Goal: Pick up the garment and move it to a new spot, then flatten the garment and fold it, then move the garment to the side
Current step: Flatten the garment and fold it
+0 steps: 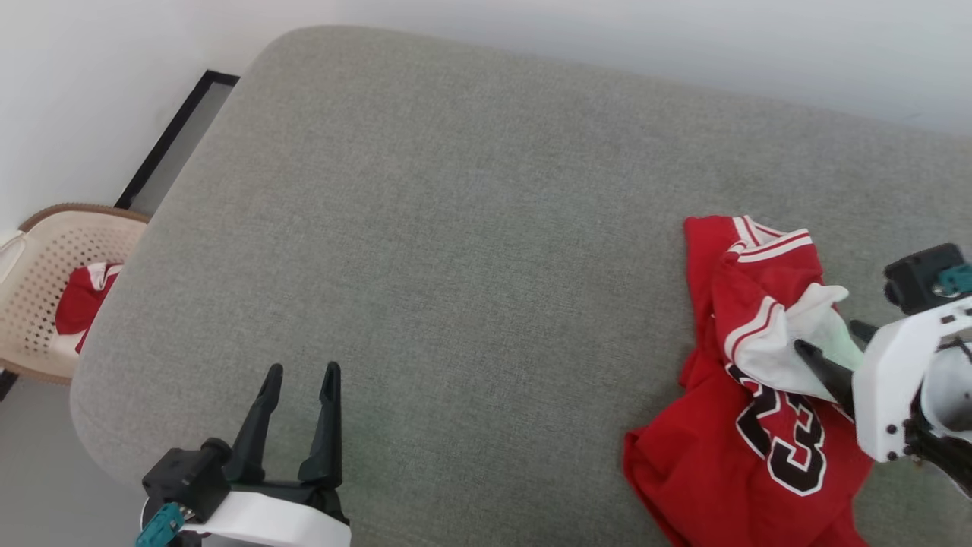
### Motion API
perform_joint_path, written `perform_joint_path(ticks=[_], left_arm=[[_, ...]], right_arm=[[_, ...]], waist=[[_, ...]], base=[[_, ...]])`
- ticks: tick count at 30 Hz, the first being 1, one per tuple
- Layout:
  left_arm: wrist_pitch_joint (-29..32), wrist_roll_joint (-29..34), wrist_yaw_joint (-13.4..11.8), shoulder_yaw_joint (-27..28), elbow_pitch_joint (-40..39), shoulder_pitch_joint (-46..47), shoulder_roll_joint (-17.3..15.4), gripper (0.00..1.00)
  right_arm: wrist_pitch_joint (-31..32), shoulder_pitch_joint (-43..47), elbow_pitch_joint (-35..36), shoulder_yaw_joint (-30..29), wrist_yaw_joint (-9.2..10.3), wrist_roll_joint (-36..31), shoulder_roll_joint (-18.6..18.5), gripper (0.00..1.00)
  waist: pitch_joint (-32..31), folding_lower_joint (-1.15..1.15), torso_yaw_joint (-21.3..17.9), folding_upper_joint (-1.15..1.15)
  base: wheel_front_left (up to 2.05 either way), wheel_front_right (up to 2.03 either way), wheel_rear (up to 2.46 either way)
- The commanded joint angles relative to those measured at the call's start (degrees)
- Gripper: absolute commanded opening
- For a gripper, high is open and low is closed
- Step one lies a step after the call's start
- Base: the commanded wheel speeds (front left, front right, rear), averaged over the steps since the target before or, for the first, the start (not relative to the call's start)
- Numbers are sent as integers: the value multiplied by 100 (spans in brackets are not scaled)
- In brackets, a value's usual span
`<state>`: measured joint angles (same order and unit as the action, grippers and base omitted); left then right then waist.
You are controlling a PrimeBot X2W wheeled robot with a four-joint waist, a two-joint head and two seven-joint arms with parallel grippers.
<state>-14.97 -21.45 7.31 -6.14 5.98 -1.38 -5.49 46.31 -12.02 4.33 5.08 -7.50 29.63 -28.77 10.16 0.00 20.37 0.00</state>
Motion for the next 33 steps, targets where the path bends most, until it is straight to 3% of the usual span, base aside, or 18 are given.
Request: perform_joint_path(ticks=[1, 5, 6, 7, 8, 12, 15, 23, 27, 32, 33], left_arm=[[-31, -1, 16, -24, -13, 85, 9, 100], [-31, 22, 16, -69, 14, 155, 36, 100], [-31, 26, 16, -68, 18, 166, 39, 100], [-31, 33, 16, -64, 20, 182, 43, 100], [-31, 39, 16, -60, 16, 193, 50, 100], [-31, 70, 16, -44, 26, 202, 68, 100], [-31, 84, 16, 40, -13, 113, 80, 100], [-31, 128, 16, 70, -45, 89, 114, 100], [-31, 132, 16, 7, -22, 194, 125, 100], [-31, 130, 16, -72, 6, 292, 132, 100], [-31, 130, 16, -79, 15, 316, 122, 100]], right_arm=[[-39, -156, -165, 93, 2, -6, 34, 100], [-155, -426, -673, 398, 2, 23, 64, 100], [-174, -499, -816, 494, 2, 37, 58, 47], [-204, -552, -940, 568, 2, 92, 76, 18], [-248, -624, -1031, 631, 2, 127, 79, 0], [-397, -777, -1230, 725, 2, 216, -1, 0], [-494, -853, -1160, 475, 3, 318, -157, 0], [-324, -672, -871, -852, 3, 25, -382, 0], [-279, -613, -1307, -1386, 3, -195, -321, 0], [-569, -827, -2315, -1607, 2, -440, -222, 0], [-628, -887, -2544, -1626, 3, -494, -191, 12]], waist=[[69, 0, 45, 0], [165, 0, 118, 0], [180, 0, 131, 0], [191, 0, 139, 0], [201, 0, 147, 0], [221, 0, 168, 0], [214, 0, 120, 0], [237, 0, -66, 0], [279, 0, -90, 0], [354, 0, -58, 0], [362, 0, -49, 0]], base=[[0, 0, 0], [0, 0, 0], [0, 0, 0], [0, 0, 0], [0, 0, 0], [0, 0, 0], [0, 0, 0], [0, 0, 0], [0, 0, 0], [0, 0, 0], [0, 0, 0]])
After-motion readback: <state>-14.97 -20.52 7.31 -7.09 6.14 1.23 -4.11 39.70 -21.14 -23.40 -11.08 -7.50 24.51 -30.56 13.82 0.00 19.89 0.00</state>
